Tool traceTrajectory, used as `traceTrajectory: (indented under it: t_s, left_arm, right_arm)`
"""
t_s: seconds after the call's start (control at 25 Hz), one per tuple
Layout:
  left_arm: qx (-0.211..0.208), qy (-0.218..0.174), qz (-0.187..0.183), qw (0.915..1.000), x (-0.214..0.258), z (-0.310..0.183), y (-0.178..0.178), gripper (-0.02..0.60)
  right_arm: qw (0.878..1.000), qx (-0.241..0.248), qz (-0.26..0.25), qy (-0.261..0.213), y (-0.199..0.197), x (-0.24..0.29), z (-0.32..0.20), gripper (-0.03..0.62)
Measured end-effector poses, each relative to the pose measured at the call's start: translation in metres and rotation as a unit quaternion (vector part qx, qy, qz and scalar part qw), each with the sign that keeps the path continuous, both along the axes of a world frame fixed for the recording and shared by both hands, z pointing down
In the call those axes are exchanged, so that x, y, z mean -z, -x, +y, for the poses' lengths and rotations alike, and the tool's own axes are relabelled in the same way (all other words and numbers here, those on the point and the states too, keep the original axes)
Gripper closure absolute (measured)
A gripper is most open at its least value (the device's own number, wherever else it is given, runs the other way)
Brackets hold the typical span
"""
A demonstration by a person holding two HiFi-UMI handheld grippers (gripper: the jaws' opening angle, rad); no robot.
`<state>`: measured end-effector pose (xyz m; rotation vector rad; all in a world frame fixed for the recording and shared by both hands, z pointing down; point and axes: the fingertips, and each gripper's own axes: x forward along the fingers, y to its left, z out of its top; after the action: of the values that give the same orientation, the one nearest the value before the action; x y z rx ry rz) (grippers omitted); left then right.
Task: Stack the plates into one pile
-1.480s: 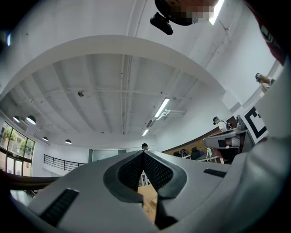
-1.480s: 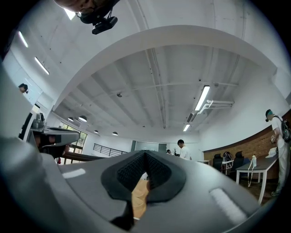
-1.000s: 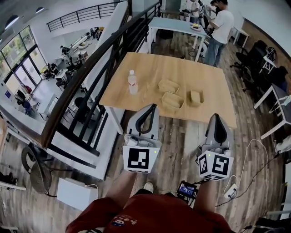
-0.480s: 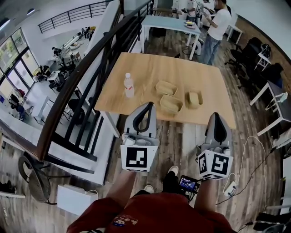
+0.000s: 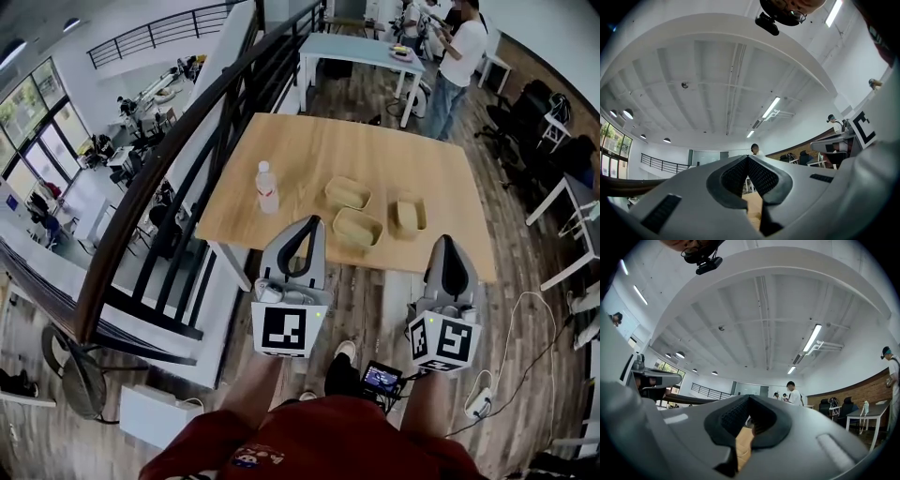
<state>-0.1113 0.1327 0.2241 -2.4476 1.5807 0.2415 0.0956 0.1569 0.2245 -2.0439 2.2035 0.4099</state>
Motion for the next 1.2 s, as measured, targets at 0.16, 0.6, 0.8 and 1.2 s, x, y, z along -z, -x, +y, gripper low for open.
traceTrajectory:
  t_s: [0.16, 0.6, 0.8, 1.2]
  left_arm:
    - [0.002, 0.004, -0.022, 0.9997, -0.003, -0.032, -0.019, 0.577]
    - [0.004, 0.002, -0.026, 0.9997, 0.007, -0.144, -0.084, 0.577]
    - [0.004, 0.000, -0.026, 0.9997, 0.017, -0.182, -0.110, 0.577]
    - [0.000, 0.006, -0.035, 0.9994, 0.012, -0.231, -0.114, 0.577]
  right_arm:
    - [1.000, 0.009, -0.025, 0.007, -0.017, -0.010, -0.036, 0.585]
    - [0.999, 0.019, -0.045, -0.003, -0.081, -0.004, -0.152, 0.585]
    - [0.999, 0.022, -0.045, -0.003, -0.109, 0.002, -0.189, 0.585]
    - [0.998, 0.024, -0.058, 0.010, -0.110, -0.012, -0.241, 0.585]
